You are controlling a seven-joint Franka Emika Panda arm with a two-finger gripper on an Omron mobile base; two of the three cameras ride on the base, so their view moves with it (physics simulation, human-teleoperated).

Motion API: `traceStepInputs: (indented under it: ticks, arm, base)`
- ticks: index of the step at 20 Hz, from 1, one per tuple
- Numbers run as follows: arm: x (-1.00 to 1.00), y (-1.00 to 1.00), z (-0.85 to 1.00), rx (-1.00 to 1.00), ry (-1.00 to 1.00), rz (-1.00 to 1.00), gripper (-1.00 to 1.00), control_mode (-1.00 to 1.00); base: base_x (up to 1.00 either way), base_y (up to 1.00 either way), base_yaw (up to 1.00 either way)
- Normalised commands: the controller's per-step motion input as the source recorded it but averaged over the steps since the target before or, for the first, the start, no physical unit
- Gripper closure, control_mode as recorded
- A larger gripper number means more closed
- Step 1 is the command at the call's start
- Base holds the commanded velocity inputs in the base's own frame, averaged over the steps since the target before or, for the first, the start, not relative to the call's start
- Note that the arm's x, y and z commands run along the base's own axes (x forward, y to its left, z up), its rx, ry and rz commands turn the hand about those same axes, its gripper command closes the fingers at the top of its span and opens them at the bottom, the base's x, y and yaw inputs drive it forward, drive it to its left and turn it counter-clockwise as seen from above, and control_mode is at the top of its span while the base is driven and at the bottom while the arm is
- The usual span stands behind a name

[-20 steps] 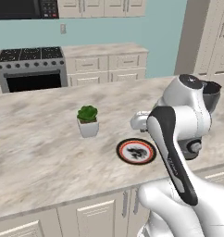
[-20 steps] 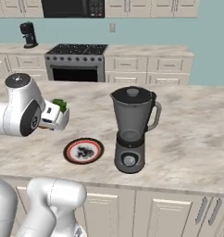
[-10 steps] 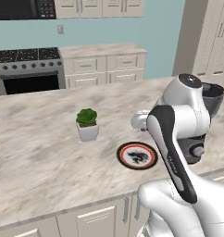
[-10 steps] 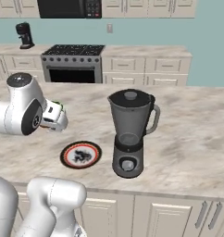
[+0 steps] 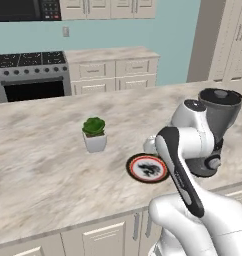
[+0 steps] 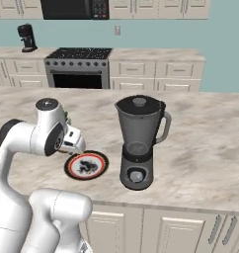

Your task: Pick the two tangerines from the fridge and place them on the plate next to the blender to make a fruit smoothie.

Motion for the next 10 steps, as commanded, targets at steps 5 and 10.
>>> traceStepInputs:
  ticks: [5, 10]
  arm:
    - [0.43, -0.21, -0.95, 0.00, 0.09, 0.00, 1.00, -1.00]
    - [0.47, 0.00, -0.41, 0.00, 0.13, 0.00, 1.00, -1.00]
  base:
    - [0.00, 0.00, 0.00]
    - [0.00, 0.00, 0.00]
